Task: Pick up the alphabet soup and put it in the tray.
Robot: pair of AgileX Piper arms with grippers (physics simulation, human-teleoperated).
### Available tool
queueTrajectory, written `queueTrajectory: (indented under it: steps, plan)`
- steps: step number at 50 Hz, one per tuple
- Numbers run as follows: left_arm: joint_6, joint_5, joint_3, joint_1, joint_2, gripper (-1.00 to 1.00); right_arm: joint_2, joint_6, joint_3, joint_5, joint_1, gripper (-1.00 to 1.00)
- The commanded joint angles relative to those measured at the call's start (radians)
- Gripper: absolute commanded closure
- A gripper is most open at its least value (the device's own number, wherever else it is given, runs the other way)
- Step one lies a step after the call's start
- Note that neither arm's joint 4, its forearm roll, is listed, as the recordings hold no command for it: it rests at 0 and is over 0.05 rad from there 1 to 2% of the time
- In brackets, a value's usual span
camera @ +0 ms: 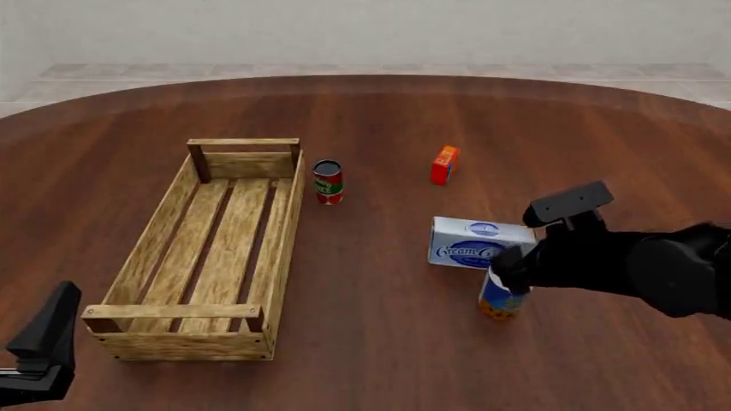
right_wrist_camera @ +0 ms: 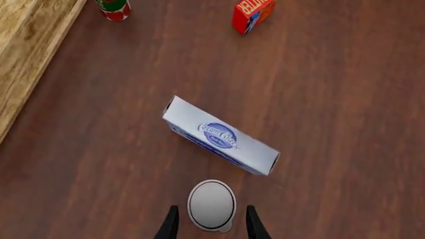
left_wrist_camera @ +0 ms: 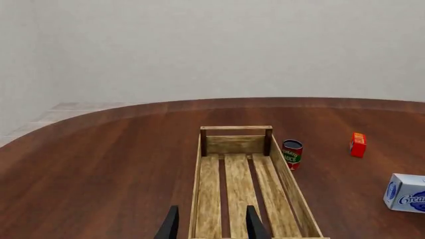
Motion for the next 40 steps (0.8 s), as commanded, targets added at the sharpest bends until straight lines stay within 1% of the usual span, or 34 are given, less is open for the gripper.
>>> queueTrajectory:
  steps: [1, 40]
  plan:
    - [0.0, 0.0, 0.0, 0.0, 0.0, -1.0, 0.038, -0.005, 0.022, -0.041, -0.01, -1.0]
    - [0.0, 0.0, 0.0, 0.0, 0.0, -1.0, 0.156, 0.002, 0.034, -0.116, -0.009, -1.0]
